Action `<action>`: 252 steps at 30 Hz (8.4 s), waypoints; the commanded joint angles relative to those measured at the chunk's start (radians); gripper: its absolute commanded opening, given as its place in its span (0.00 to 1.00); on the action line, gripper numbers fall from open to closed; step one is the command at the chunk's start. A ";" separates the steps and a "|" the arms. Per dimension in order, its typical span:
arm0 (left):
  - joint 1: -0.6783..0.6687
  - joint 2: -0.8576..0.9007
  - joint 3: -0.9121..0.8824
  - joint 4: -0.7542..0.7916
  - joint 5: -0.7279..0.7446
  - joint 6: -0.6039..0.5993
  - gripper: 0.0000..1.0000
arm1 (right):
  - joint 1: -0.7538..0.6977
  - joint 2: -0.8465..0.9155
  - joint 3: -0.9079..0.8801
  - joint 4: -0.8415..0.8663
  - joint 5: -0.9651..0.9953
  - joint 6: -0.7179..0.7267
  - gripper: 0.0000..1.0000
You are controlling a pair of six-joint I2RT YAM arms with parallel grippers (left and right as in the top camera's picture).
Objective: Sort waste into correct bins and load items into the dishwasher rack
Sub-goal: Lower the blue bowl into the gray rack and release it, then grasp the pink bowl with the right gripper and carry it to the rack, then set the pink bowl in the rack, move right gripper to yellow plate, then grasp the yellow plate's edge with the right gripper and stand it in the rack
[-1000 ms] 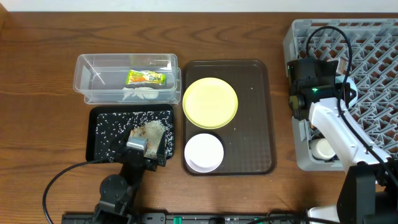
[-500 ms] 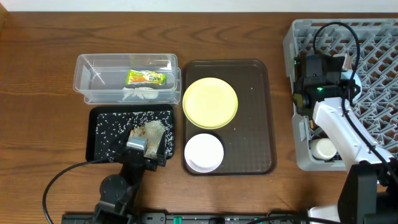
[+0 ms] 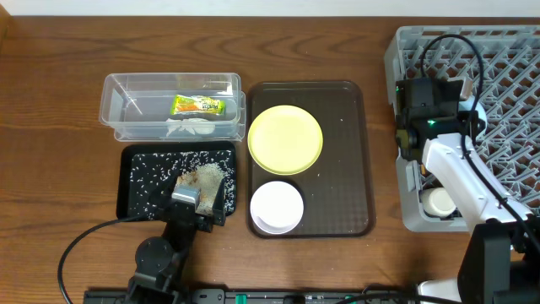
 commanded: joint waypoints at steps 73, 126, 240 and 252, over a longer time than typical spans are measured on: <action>0.005 -0.005 -0.018 -0.037 -0.006 0.002 0.97 | 0.587 0.016 -0.109 -0.070 -1.187 0.239 0.01; 0.005 -0.005 -0.018 -0.036 -0.005 0.002 0.97 | 0.034 0.261 0.061 0.608 0.030 -0.369 0.04; 0.005 -0.005 -0.018 -0.037 -0.006 0.002 0.97 | -0.029 -0.042 0.013 0.570 -0.117 -0.612 0.66; 0.005 -0.005 -0.018 -0.036 -0.006 0.002 0.97 | 0.107 -0.350 0.028 0.264 -0.448 -0.191 0.81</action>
